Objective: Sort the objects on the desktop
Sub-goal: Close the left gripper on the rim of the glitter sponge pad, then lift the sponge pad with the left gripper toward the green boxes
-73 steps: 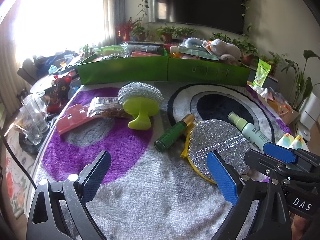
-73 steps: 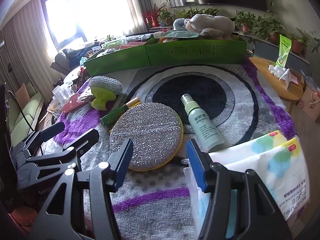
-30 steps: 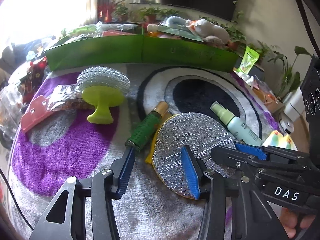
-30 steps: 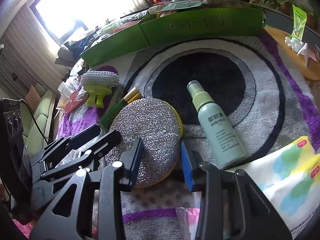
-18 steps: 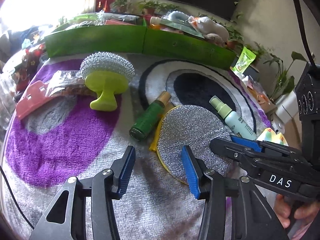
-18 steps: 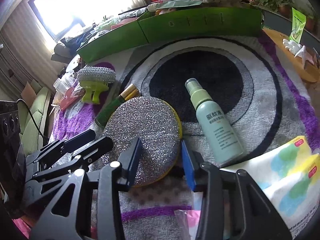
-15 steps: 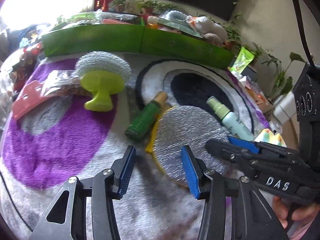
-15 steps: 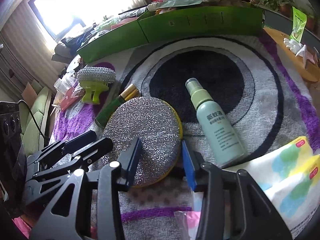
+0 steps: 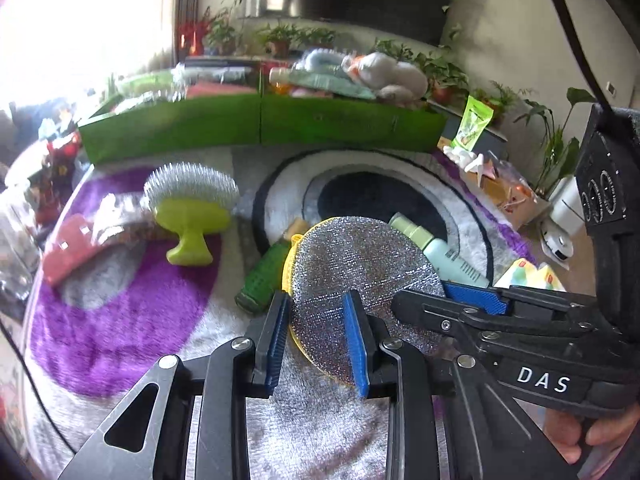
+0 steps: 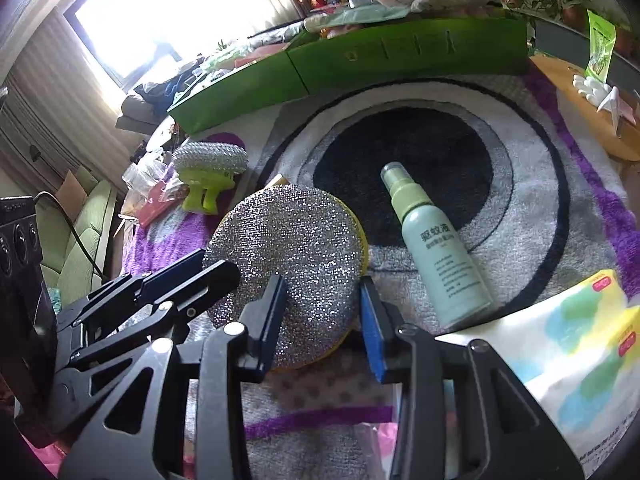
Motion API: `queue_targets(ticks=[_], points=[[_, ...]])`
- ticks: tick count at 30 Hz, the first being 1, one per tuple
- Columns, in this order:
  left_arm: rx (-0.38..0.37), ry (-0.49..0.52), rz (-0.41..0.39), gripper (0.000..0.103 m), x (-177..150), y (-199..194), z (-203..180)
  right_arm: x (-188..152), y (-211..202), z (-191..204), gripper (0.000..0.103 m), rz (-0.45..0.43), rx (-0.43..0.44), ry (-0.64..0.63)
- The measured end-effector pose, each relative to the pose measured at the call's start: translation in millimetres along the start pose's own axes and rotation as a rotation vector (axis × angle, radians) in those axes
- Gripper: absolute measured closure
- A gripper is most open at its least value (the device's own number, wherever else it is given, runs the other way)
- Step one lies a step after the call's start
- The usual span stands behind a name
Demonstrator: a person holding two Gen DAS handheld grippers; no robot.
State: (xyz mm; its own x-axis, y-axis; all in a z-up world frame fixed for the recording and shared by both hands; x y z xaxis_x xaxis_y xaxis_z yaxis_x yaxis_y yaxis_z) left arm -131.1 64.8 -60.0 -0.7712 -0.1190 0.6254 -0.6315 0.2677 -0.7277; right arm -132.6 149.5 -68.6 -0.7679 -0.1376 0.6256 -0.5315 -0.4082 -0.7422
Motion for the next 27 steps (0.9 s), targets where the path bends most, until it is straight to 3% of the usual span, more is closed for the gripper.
queue_targets(ticks=[13, 27], points=[[0.004, 0.017, -0.095, 0.075, 35.7, -25.4, 4.6, 37.1, -24.8, 21.5, 0.066, -0.080, -0.023, -0.093], [0.029, 0.021, -0.216, 0.075, 104.4, -45.2, 24.6, 110.8, -26.7, 50.3, 0.065, -0.115, -0.009, -0.214]])
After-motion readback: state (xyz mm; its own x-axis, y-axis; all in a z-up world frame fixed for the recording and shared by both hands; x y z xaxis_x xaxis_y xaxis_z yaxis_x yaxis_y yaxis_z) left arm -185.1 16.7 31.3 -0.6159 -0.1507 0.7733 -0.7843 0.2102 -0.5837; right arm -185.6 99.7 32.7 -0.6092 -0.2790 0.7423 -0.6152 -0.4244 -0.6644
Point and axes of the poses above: each gripper's, at about its wrist camera, not at the fingertips, and y roughly the way its jaws point, z to its left, x to its top, the point moved 8 cm from there along y, roughly the way its jaws point, and after that the axes turned 13 degrees about -y, right-handed, at the moved point
